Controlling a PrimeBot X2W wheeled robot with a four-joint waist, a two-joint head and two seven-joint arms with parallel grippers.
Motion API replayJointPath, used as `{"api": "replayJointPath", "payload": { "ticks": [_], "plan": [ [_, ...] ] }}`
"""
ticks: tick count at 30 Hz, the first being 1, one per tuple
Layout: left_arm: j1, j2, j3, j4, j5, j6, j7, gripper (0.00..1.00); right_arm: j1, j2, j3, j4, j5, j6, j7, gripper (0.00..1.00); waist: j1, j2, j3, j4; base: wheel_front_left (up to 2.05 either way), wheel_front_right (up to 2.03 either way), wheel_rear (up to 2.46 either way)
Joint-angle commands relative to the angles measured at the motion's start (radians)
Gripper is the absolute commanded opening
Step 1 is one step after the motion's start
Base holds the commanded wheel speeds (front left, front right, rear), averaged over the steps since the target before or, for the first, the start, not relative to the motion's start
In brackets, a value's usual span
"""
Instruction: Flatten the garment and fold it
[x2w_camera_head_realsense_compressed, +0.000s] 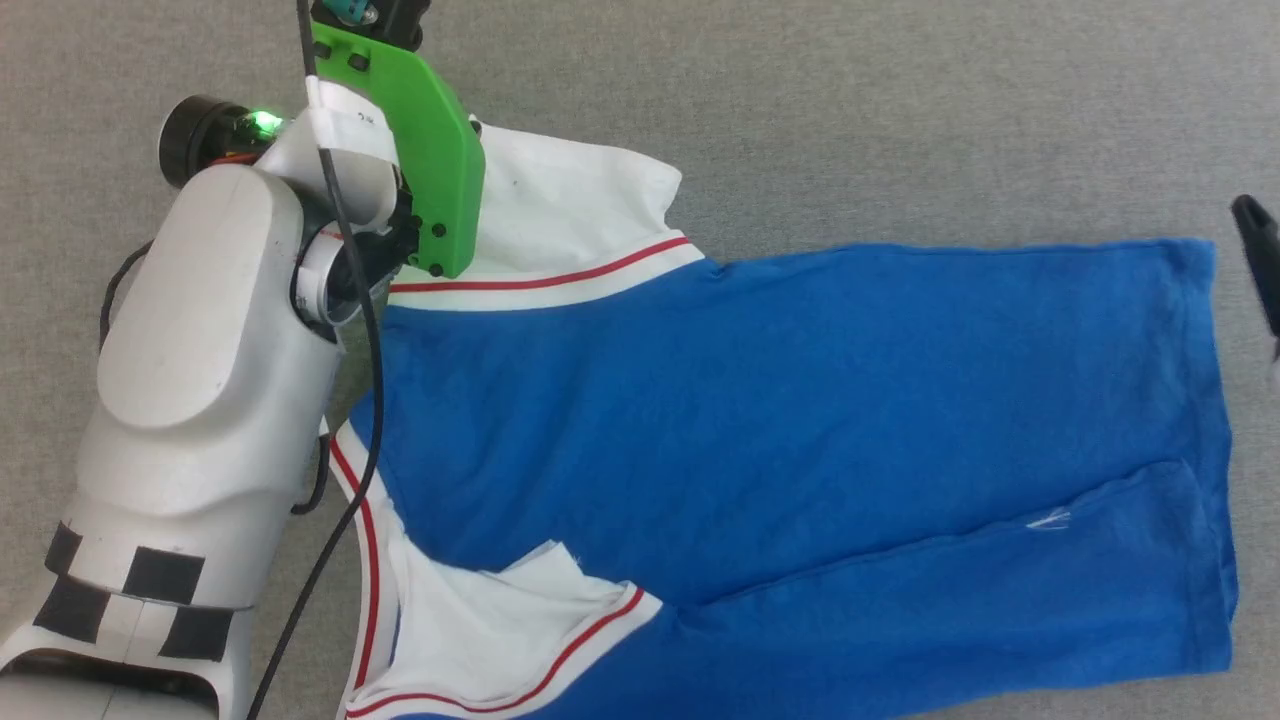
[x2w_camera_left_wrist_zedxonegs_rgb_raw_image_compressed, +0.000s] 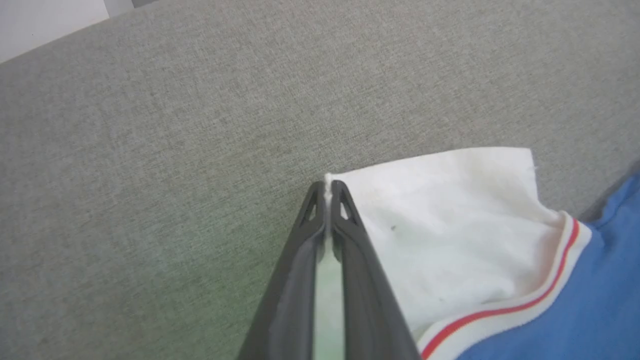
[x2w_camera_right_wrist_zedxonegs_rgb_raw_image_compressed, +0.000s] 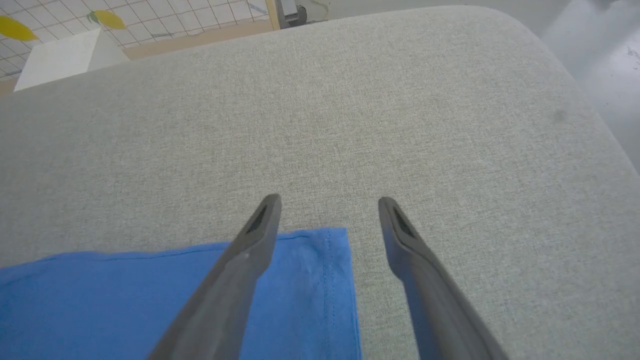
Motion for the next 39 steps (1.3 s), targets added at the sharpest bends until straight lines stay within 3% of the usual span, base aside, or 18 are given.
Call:
{"api": "replayJointPath", "payload": {
  "ticks": [1,6,15,16,17,18,19,32,37,39],
  "plan": [
    [0.003,0.0,-0.004,-0.004,-0.011,-0.005,-0.007,0.0,-0.033,-0.008,-0.007,0.015,0.004,-0.001,0.049,1.0,0.0001,0.0,0.011,0.007,0.0,0.0,0.0],
    [-0.005,-0.002,-0.008,-0.008,-0.014,-0.004,-0.011,0.0,-0.058,-0.017,-0.009,0.073,-0.005,-0.001,0.157,1.0,0.0001,0.0,0.032,0.017,0.0,0.0,0.0],
    [-0.025,-0.005,-0.015,-0.015,-0.018,0.001,-0.005,0.0,-0.076,-0.014,0.003,0.163,-0.009,-0.001,0.16,1.0,0.0001,0.0,0.059,0.033,0.0,0.0,0.0],
    [-0.026,-0.005,-0.015,-0.016,-0.018,0.002,-0.005,0.0,-0.079,-0.013,0.002,0.17,-0.01,-0.001,0.156,0.93,0.0001,0.0,0.061,0.034,0.0,0.0,0.0],
    [-0.028,-0.005,-0.016,-0.017,-0.019,0.003,-0.005,0.0,-0.083,-0.012,0.002,0.177,-0.01,-0.001,0.152,0.47,0.0001,0.0,0.063,0.035,0.0,0.0,0.0],
    [-0.029,-0.004,-0.016,-0.018,-0.02,0.003,-0.005,0.0,-0.086,-0.012,0.002,0.182,-0.011,-0.001,0.147,0.18,0.0001,0.0,0.065,0.036,0.0,0.0,0.0],
    [-0.03,-0.003,-0.015,-0.019,-0.02,0.004,-0.006,0.0,-0.088,-0.016,0.005,0.187,-0.014,-0.001,0.141,0.0,0.0001,0.0,0.067,0.038,0.0,0.0,0.0],
    [0.013,-0.001,0.037,-0.06,-0.063,-0.006,-0.206,0.0,-0.094,-0.036,0.015,0.182,-0.008,-0.001,0.01,0.0,0.0001,0.0,-0.022,0.059,0.0,0.0,0.0],
    [0.1,0.015,0.062,-0.123,-0.105,-0.013,-0.283,0.0,-0.058,-0.032,0.018,0.144,0.004,-0.001,-0.024,0.0,0.0001,0.0,-0.103,0.073,0.0,0.0,0.0],
    [0.211,0.048,0.078,-0.207,-0.115,-0.014,-0.342,0.0,-0.007,-0.01,0.014,0.083,0.023,-0.001,-0.05,0.0,0.0001,0.0,-0.173,0.083,0.0,0.0,0.0]
  ]
}}
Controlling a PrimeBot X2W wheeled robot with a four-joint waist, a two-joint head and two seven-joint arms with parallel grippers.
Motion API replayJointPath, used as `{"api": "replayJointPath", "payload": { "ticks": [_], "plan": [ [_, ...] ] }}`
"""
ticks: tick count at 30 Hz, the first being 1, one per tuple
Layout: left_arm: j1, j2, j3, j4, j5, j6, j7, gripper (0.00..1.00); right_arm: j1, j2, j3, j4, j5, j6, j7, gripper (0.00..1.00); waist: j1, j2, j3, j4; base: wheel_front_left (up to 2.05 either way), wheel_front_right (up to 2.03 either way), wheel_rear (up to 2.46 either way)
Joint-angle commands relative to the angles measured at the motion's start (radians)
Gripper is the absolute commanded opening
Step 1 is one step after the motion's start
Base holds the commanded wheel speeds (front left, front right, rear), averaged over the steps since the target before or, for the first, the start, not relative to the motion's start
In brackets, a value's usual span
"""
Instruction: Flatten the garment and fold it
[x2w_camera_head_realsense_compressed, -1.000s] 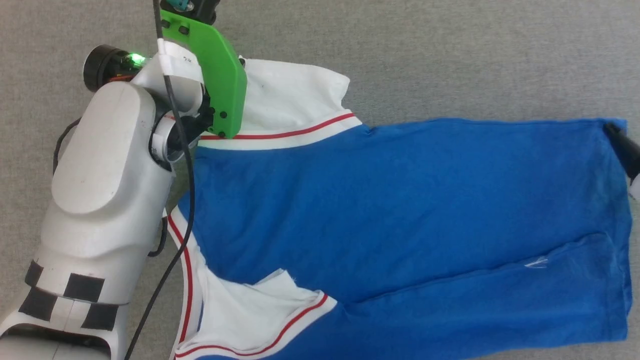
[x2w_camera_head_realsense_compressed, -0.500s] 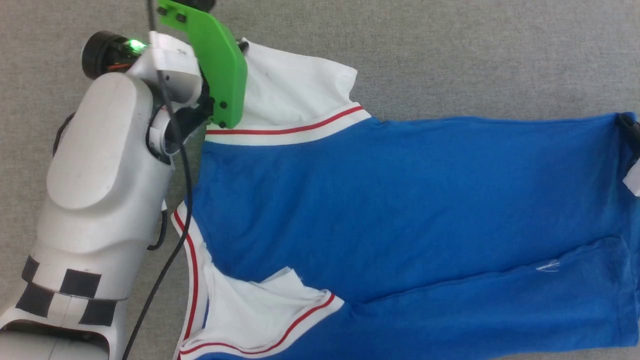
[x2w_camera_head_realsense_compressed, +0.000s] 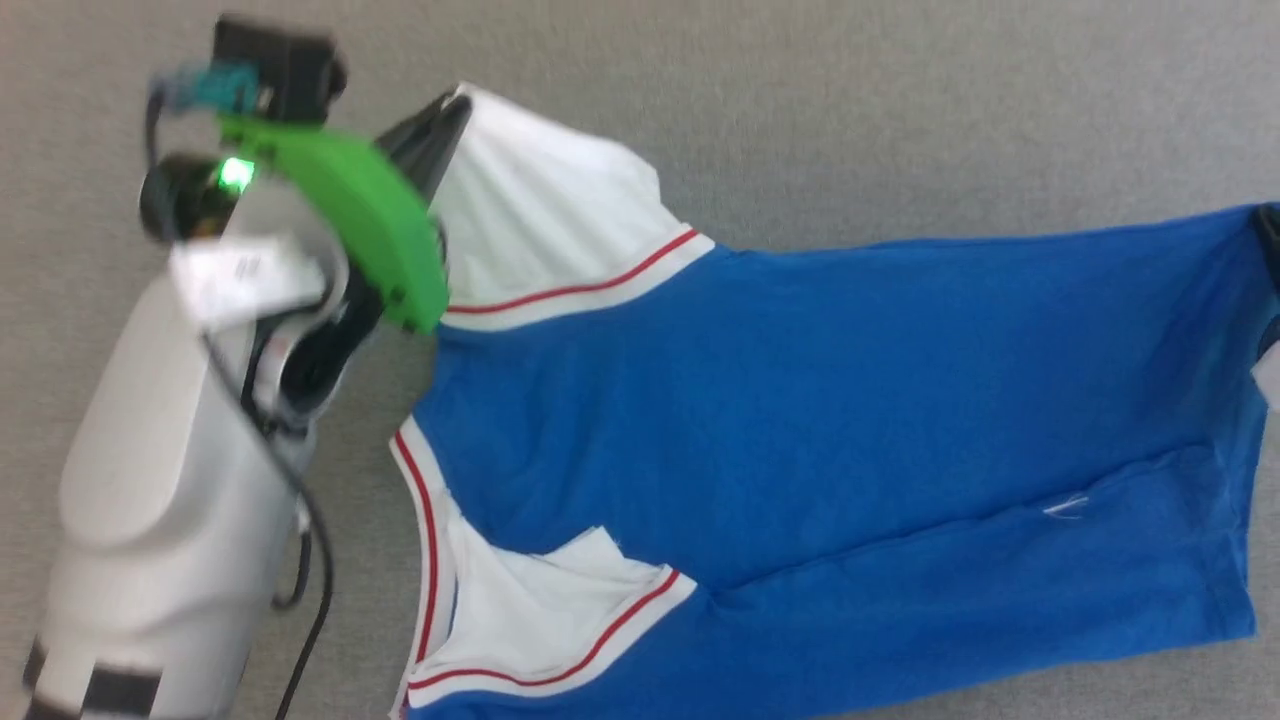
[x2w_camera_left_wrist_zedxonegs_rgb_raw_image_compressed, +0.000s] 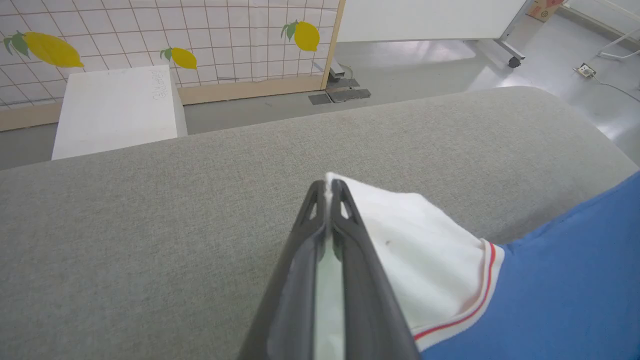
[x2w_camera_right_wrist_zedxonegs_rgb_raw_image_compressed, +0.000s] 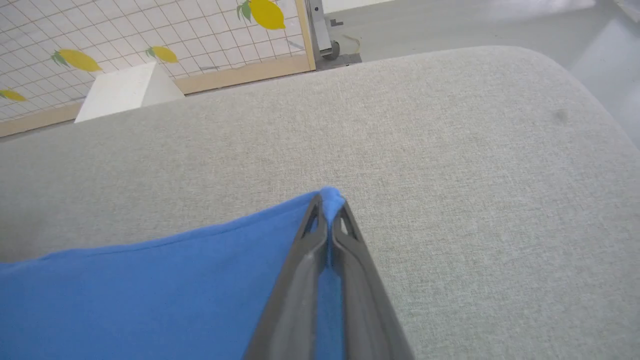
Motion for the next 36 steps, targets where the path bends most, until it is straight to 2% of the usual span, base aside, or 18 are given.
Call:
{"api": "replayJointPath", "payload": {
  "ticks": [1,8,15,21,28,36],
  "plan": [
    [0.056,0.013,0.014,-0.035,-0.013,0.0,-0.022,0.0,0.033,0.013,-0.006,-0.029,0.012,-0.001,-0.014,0.0,0.0,-0.0001,-0.085,0.018,0.0,0.0,0.0],
    [0.297,0.047,0.042,-0.239,-0.033,0.041,-0.059,0.0,0.181,0.064,-0.041,-0.151,0.032,-0.001,-0.021,0.0,0.0,-0.0001,-0.162,0.036,0.0,0.0,0.0],
    [0.542,0.044,0.08,-0.431,-0.085,0.11,-0.074,0.0,0.338,0.138,-0.119,-0.226,0.055,-0.001,-0.015,0.0,0.0,-0.0001,-0.215,0.05,0.0,0.0,0.0],
    [0.78,0.035,0.11,-0.535,-0.142,0.169,-0.078,0.0,0.464,0.178,-0.167,-0.247,0.075,-0.001,0.017,0.0,0.0,-0.0001,-0.248,0.051,0.0,0.0,0.0],
    [0.963,0.015,0.104,-0.547,-0.22,0.191,-0.062,0.0,0.545,0.191,-0.191,-0.239,0.073,-0.001,0.062,0.0,0.0,-0.0001,-0.25,0.052,0.0,0.0,0.0],
    [0.94,-0.017,0.036,-0.401,-0.239,0.172,-0.029,0.0,0.551,0.193,-0.158,-0.166,0.038,-0.001,0.072,0.0,0.0,-0.0001,-0.237,0.061,0.0,0.0,0.0]
  ]
}}
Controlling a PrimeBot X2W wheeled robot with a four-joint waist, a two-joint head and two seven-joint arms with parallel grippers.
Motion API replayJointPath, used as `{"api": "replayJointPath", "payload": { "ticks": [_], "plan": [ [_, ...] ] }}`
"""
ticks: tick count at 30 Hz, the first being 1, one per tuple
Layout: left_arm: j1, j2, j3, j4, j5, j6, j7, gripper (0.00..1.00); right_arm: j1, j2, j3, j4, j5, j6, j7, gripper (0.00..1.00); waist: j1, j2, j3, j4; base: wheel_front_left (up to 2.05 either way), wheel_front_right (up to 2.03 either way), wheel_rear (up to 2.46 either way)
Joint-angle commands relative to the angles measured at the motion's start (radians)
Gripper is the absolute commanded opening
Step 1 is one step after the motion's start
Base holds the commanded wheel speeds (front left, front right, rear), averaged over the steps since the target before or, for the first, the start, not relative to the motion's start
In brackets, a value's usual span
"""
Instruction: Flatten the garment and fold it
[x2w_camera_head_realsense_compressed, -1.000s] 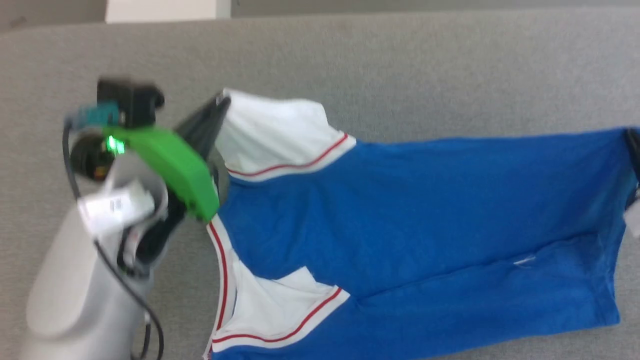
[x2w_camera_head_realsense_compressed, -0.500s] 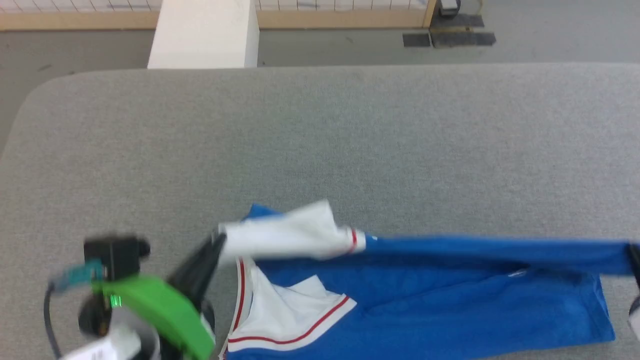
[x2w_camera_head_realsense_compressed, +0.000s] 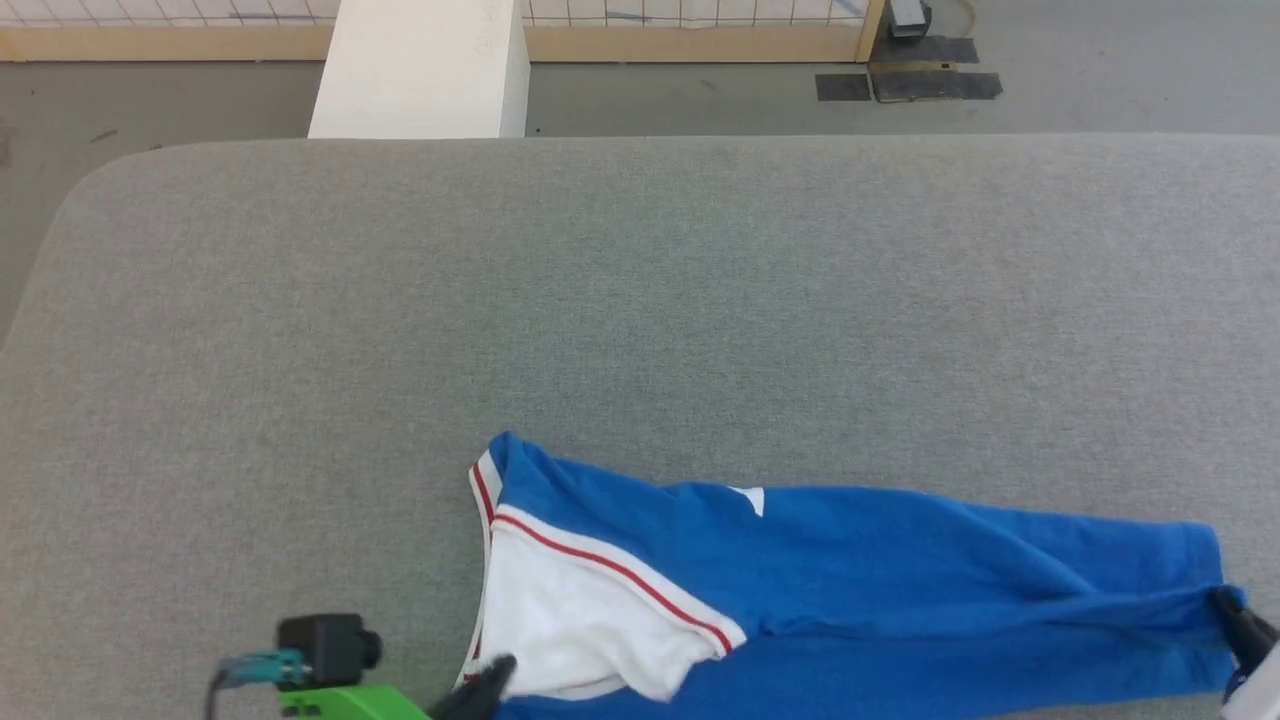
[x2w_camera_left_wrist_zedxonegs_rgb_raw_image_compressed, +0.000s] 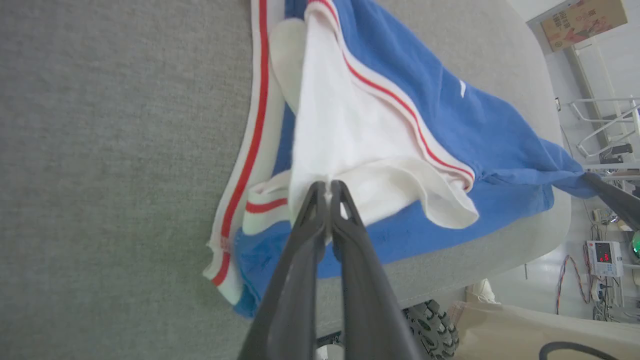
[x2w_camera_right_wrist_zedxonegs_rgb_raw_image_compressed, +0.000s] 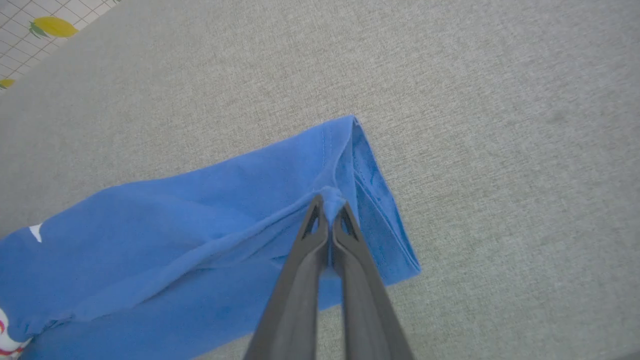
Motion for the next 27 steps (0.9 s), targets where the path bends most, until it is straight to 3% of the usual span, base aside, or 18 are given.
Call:
{"api": "replayJointPath", "payload": {
  "ticks": [1,5,6,8,9,10,12,13,14,23,27],
  "plan": [
    [-0.031,-0.007,-0.01,0.034,-0.008,-0.009,0.011,0.0,0.002,0.002,0.012,0.014,-0.016,-0.001,-0.005,0.0,0.0001,0.0,0.002,0.002,0.0,0.0,0.0],
    [-0.079,-0.014,-0.031,0.142,-0.003,-0.017,0.029,0.0,-0.016,0.002,0.036,0.07,-0.037,-0.001,-0.01,0.0,0.0001,0.0,0.004,0.0,0.0,0.0,0.0],
    [-0.094,-0.017,-0.032,0.169,-0.001,-0.018,0.027,0.0,-0.022,0.002,0.043,0.084,-0.047,-0.001,-0.011,0.06,0.0001,0.0,0.006,0.0,0.0,0.0,0.0],
    [-0.118,-0.02,-0.036,0.207,0.007,-0.019,0.025,0.0,-0.036,0.002,0.048,0.11,-0.054,-0.001,-0.016,0.4,0.0001,0.0,0.011,-0.002,0.0,0.0,0.0],
    [-0.129,-0.023,-0.035,0.22,0.012,-0.017,0.019,0.0,-0.042,0.002,0.051,0.121,-0.058,-0.001,-0.017,0.72,0.0001,0.0,0.014,-0.004,0.0,0.0,0.0],
    [-0.141,-0.027,-0.034,0.234,0.016,-0.017,0.011,0.09,-0.051,0.002,0.055,0.131,-0.062,-0.001,-0.018,1.0,0.0001,0.0,0.017,-0.006,0.0,0.0,0.0],
    [-0.157,-0.031,-0.033,0.25,0.022,-0.02,-0.001,0.37,-0.067,0.002,0.057,0.145,-0.053,-0.001,-0.026,1.0,0.0001,0.0,0.022,-0.009,0.0,0.0,0.0],
    [-0.166,-0.041,-0.025,0.248,0.022,-0.023,-0.029,0.92,-0.082,0.002,0.06,0.142,-0.028,-0.001,-0.041,1.0,0.0001,0.0,0.022,-0.013,0.0,0.0,0.0],
    [-0.165,-0.042,-0.021,0.242,0.026,-0.023,-0.042,0.98,-0.084,0.002,0.054,0.135,-0.018,-0.001,-0.051,1.0,0.0001,0.0,0.019,-0.013,0.0,0.0,0.0],
    [-0.106,-0.059,0.05,0.115,0.077,0.025,-0.205,1.0,-0.067,0.002,0.024,-0.001,0.033,-0.001,-0.207,1.0,0.0001,0.0,-0.024,-0.006,0.0,0.0,0.0],
    [-0.088,-0.078,0.099,0.054,0.146,0.06,-0.352,1.0,-0.037,0.002,0.037,-0.056,0.043,-0.001,-0.258,1.0,0.0001,0.0,-0.043,-0.007,0.0,0.0,0.0]
  ]
}}
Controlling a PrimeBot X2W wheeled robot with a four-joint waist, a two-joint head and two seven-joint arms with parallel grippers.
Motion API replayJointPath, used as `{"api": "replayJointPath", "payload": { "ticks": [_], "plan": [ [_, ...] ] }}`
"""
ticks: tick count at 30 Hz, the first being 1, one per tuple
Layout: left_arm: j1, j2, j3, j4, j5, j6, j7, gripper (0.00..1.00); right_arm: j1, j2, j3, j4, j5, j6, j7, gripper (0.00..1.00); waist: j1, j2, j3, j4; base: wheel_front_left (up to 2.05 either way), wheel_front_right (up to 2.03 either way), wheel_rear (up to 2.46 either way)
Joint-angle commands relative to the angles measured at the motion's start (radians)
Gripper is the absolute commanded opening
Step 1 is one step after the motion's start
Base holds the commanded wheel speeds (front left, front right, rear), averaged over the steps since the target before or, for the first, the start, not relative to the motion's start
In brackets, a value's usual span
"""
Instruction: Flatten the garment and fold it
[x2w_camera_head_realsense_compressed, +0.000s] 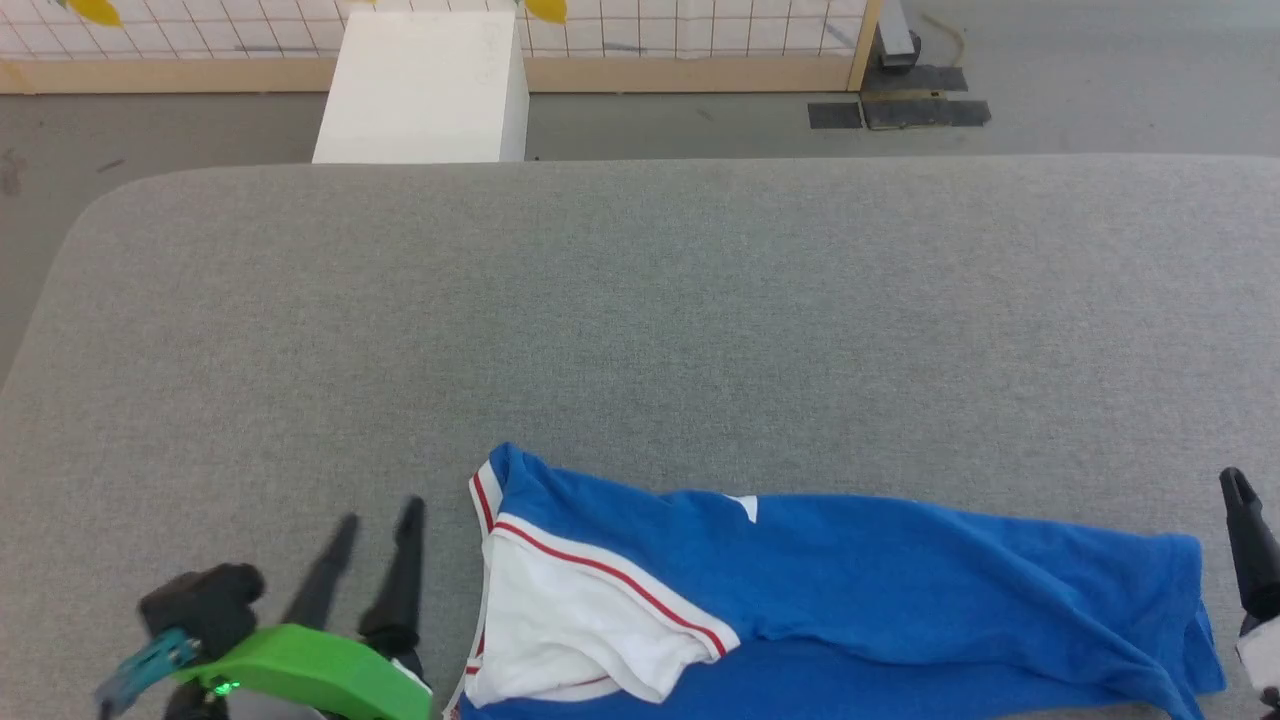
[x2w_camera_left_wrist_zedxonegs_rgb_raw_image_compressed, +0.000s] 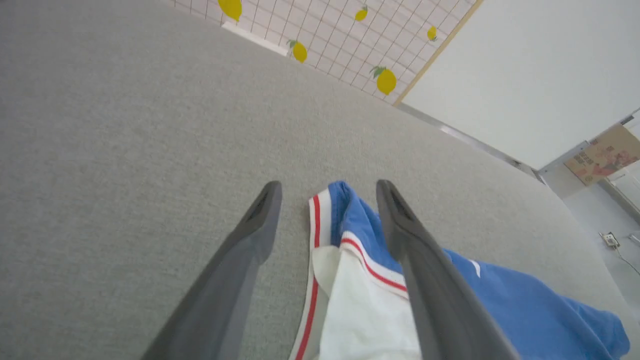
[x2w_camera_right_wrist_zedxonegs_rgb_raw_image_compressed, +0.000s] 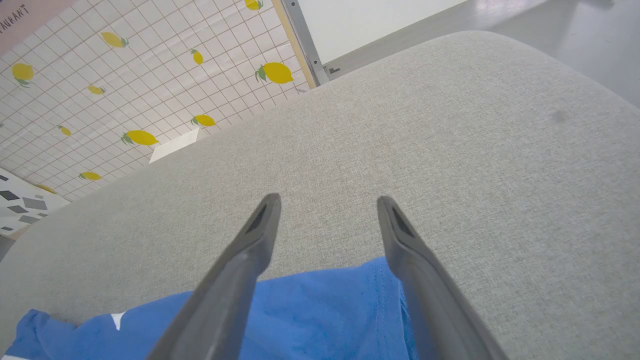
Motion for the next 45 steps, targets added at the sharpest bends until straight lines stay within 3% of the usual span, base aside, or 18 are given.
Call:
{"api": "replayJointPath", "payload": {
  "ticks": [1,6,11,22,29,34,36,45],
  "plan": [
    [0.009,-0.011,0.015,-0.018,0.034,0.009,-0.06,1.0,0.025,0.001,-0.002,-0.016,-0.025,-0.001,-0.018,1.0,0.0,0.0,-0.01,-0.001,0.0,0.0,0.0],
    [0.035,-0.025,0.067,-0.034,0.18,0.064,-0.28,1.0,0.047,0.001,0.003,-0.021,-0.046,-0.001,-0.065,1.0,0.0,0.0,-0.019,-0.009,0.0,0.0,0.0],
    [0.069,-0.037,0.095,-0.011,0.322,0.108,-0.336,1.0,0.051,-0.006,-0.008,0.036,-0.07,-0.001,-0.078,1.0,0.0,0.0,-0.012,-0.017,0.0,0.0,0.0],
    [0.042,-0.083,0.109,0.004,0.378,0.048,-0.34,1.0,0.021,-0.087,0.046,0.239,-0.089,-0.001,0.032,1.0,0.0,0.0,0.069,-0.003,0.0,0.0,0.0],
    [0.013,-0.066,0.08,0.035,0.423,0.021,-0.34,1.0,-0.017,-0.14,0.095,0.353,-0.075,-0.001,0.066,1.0,0.0,0.0,0.108,0.013,0.0,0.0,0.0],
    [-0.001,-0.06,0.056,0.057,0.427,0.006,-0.334,1.0,-0.023,-0.181,0.184,0.374,-0.029,-0.001,0.108,1.0,0.0,0.0,0.125,0.018,0.0,0.0,0.0],
    [-0.011,-0.06,0.045,0.068,0.421,0.0,-0.323,1.0,-0.017,-0.216,0.211,0.376,-0.003,-0.001,0.108,0.0,0.0,0.0,0.13,0.021,0.0,0.0,0.0],
    [-0.021,-0.059,0.038,0.092,0.412,-0.001,-0.319,1.0,-0.061,-0.257,0.141,0.383,-0.053,-0.001,0.034,0.0,0.0,0.0,0.109,0.014,0.0,0.0,0.0]
  ]
}}
